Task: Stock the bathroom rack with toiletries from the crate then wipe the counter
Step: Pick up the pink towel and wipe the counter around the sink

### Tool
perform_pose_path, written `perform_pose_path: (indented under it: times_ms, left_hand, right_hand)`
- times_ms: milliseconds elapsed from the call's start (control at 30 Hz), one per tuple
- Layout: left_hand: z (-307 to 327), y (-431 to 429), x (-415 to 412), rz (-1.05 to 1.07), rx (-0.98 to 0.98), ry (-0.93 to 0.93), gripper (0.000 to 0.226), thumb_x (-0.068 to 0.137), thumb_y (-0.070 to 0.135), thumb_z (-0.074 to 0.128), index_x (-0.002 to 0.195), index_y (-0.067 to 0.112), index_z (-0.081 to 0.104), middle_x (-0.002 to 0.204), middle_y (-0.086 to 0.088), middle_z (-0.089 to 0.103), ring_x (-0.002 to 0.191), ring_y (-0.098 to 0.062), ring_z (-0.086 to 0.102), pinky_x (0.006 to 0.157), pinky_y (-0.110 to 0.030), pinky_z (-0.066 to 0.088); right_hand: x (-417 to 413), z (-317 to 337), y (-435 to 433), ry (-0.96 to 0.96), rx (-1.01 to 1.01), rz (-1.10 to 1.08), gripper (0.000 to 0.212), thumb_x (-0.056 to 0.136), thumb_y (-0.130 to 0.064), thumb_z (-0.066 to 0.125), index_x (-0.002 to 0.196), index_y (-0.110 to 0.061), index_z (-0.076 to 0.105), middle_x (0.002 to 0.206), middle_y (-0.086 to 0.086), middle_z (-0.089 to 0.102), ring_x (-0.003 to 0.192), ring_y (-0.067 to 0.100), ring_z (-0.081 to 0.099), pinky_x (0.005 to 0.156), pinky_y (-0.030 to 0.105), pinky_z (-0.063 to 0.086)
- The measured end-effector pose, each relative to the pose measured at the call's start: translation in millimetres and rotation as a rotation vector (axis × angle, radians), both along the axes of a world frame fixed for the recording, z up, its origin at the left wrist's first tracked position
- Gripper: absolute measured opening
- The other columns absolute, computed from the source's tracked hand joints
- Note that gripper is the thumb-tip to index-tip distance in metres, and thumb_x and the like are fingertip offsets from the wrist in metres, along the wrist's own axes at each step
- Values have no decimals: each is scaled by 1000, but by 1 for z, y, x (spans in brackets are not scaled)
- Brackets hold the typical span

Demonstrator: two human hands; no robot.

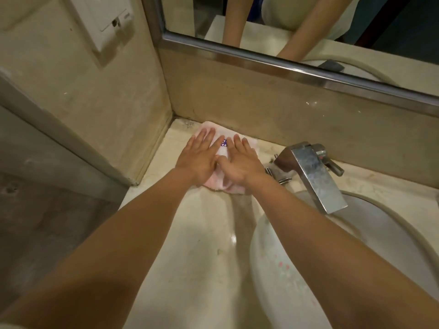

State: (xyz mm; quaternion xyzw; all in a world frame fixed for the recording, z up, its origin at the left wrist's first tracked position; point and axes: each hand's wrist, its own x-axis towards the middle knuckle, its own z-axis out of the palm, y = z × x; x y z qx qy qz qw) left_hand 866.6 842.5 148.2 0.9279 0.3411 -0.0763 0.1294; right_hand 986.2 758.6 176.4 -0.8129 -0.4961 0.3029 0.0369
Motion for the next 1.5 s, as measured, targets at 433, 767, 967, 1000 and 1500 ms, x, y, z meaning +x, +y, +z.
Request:
perform_pose_path:
  times_ms: [433,767,967,1000,1500]
  left_hand:
    - [2,-38,-84,36,-28,66,58,104,38,17,153,26,-11,161,-1,-19,147,-19,-20,120,-36,-9]
    - [7,-92,-163,81,-67,118,58,104,38,16,152,24,-16,159,-2,-24,146,-20,-23,120,-36,-10]
    - [7,-127,-203,60,-99,148,60,104,38,17,151,23,-18,158,-4,-26,146,-22,-24,119,-38,-10]
    - [7,-134,-209,62,-112,146,60,104,37,17,151,23,-18,158,-4,-27,146,-22,-25,119,-37,-11]
    - [16,-238,-263,24,-236,151,69,103,36,29,151,23,-19,157,-7,-29,145,-24,-27,117,-38,-13]
  right_hand:
    - [-82,-8,-38,-63,7,101,78,92,-58,27,156,-28,-6,163,-1,-18,148,19,-22,121,41,-8]
    - [-144,-9,-84,-58,-20,237,98,81,-59,48,155,-29,-10,161,-1,-23,147,18,-25,121,41,-8]
    - [-174,-9,-124,-56,-24,293,102,80,-61,51,154,-30,-12,161,-1,-23,148,18,-23,121,40,-7]
    - [-179,-9,-131,-57,-24,295,102,80,-61,51,154,-30,-12,161,-1,-23,148,18,-22,121,40,-6]
    - [-238,2,-237,-76,-44,287,107,79,-61,57,156,-27,-8,163,1,-19,150,20,-16,122,39,2]
